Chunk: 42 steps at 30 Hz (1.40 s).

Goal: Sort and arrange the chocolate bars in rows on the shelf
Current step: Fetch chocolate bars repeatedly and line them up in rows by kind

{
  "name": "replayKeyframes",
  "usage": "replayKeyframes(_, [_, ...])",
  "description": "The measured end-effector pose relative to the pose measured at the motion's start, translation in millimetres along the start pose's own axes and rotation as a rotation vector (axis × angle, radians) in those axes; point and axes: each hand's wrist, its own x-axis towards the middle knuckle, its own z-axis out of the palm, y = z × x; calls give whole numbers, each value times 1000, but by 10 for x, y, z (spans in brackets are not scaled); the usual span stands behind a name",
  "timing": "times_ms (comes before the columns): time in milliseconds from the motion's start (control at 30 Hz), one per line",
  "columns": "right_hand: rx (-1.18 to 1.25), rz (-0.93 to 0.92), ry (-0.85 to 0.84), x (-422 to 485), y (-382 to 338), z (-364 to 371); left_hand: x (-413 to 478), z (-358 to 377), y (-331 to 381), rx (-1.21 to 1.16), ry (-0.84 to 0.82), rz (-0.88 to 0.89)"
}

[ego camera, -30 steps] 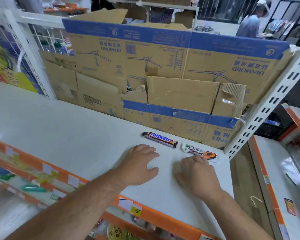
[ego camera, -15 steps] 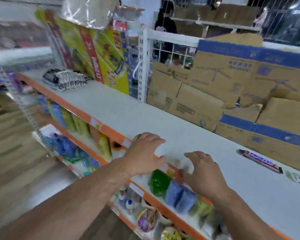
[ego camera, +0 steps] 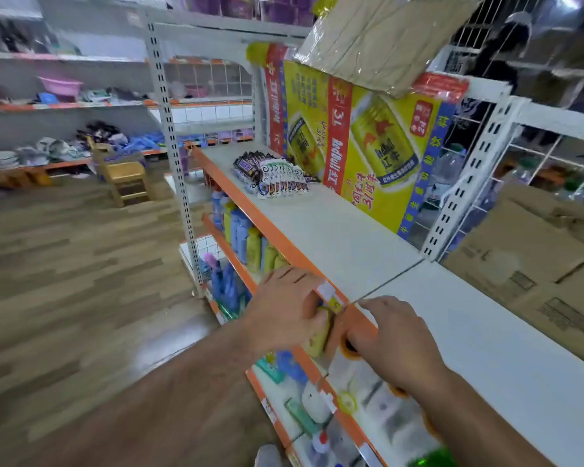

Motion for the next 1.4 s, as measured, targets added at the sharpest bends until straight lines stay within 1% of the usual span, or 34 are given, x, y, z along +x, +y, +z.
replayKeyframes(133, [25, -68, 20, 893, -210, 175, 525, -60, -598, 46, 19, -64])
replayKeyframes(300, [37, -126, -19, 1984, -448, 228, 1248, -164, -1270, 120, -74, -114])
replayKeyframes(400, [35, -168, -18, 2516, -600, 255, 1617, -249, -1622, 130, -84, -139])
replayKeyframes(500, [62, -188, -27, 2876, -738, 314, 1856, -292, -1893, 130, -102, -185])
replayKeyframes(700, [48, -173, -36, 3487, -1034, 524, 2393, -258, -2596, 137, -142, -186])
replayKeyframes(767, [34, -158, -30, 3676, -1154, 602, 2580, -252, -2852, 140, -130, -170])
replayKeyframes(933, [-23, -71, 31, 4183, -1506, 814, 3113, -240, -3558, 146, -121, -51])
replayKeyframes(1033, [-74, 49, 74, 4501, -1737, 952, 3503, -214, -4022, 213, -126, 143])
replayKeyframes(1133, [-127, 221, 74, 4745, -1959, 1074, 3849, -234, -4405, 224, -207, 288])
replayKeyframes(1200, [-177, 330, 59, 4855, -2091, 1146, 4025, -240, -4571, 238, -251, 410])
replayKeyframes(1267, [-211, 429, 50, 4930, -2196, 1214, 4163, -206, -4686, 252, -249, 520])
replayKeyframes(1300, [-218, 467, 55, 4955, -2243, 1249, 4218, -194, -4721, 256, -247, 547])
replayKeyframes(1400, [-240, 548, 67, 5019, -2368, 1312, 4368, -183, -4795, 243, -311, 590])
